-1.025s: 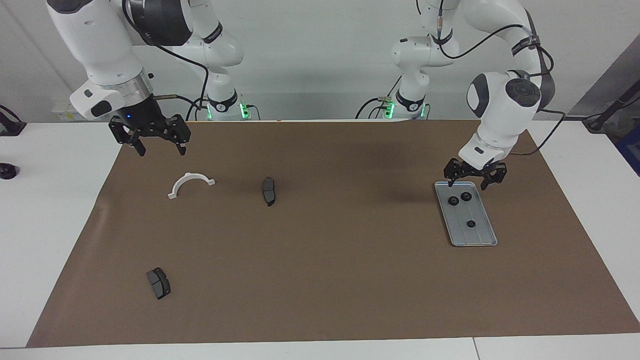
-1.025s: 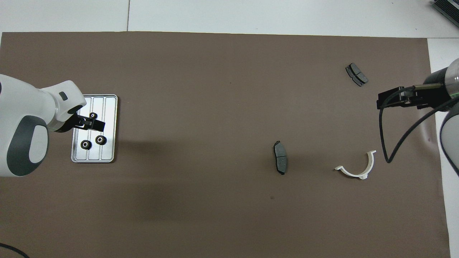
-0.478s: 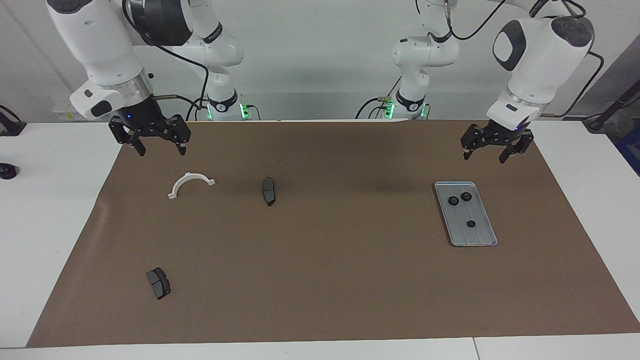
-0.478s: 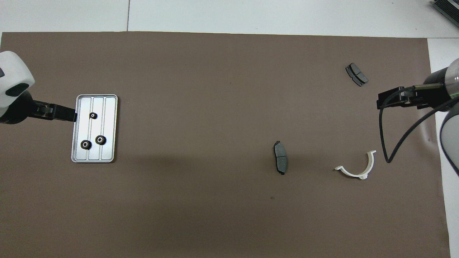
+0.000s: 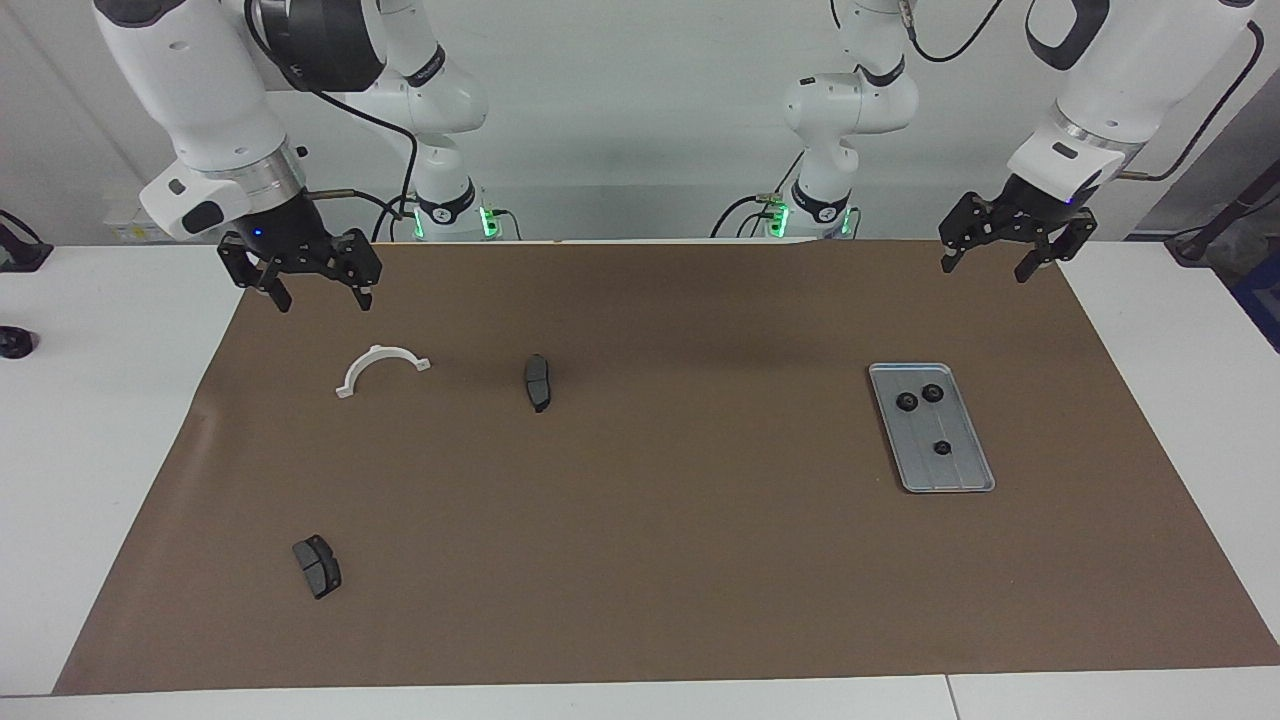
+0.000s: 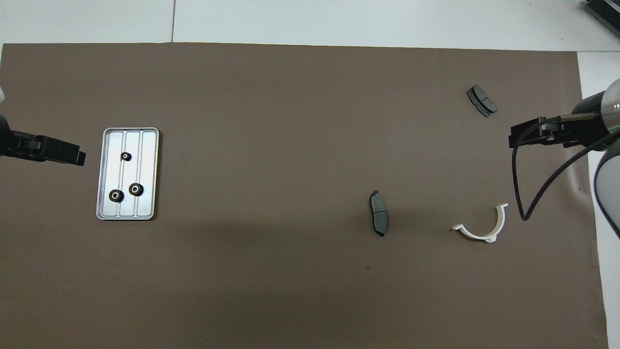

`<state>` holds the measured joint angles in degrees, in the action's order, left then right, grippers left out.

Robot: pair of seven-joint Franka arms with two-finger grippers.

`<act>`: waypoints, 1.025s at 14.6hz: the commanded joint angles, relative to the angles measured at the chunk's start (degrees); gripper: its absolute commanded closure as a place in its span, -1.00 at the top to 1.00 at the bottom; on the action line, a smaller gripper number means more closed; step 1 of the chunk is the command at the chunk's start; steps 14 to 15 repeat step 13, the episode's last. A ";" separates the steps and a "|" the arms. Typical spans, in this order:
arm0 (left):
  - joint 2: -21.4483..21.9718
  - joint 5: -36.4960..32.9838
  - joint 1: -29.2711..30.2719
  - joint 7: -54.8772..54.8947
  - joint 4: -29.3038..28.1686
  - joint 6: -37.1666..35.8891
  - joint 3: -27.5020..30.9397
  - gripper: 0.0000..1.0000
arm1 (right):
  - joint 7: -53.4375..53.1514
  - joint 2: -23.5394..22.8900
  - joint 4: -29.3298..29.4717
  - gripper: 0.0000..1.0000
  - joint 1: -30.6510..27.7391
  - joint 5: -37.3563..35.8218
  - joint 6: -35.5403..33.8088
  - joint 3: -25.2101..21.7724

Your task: Pick bearing gear from pile to tray

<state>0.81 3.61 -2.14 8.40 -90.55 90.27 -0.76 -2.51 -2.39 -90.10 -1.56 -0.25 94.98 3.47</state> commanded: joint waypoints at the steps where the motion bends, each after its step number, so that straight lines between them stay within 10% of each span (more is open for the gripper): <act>1: 0.68 -2.20 -0.06 0.48 -2.95 1.56 -0.12 1.00 | 0.93 1.16 -1.39 1.00 -0.20 0.25 0.56 0.22; 15: 0.77 -2.64 0.20 -0.05 -2.71 1.75 -0.03 1.00 | 0.93 1.16 -1.39 1.00 -0.20 0.25 0.56 0.22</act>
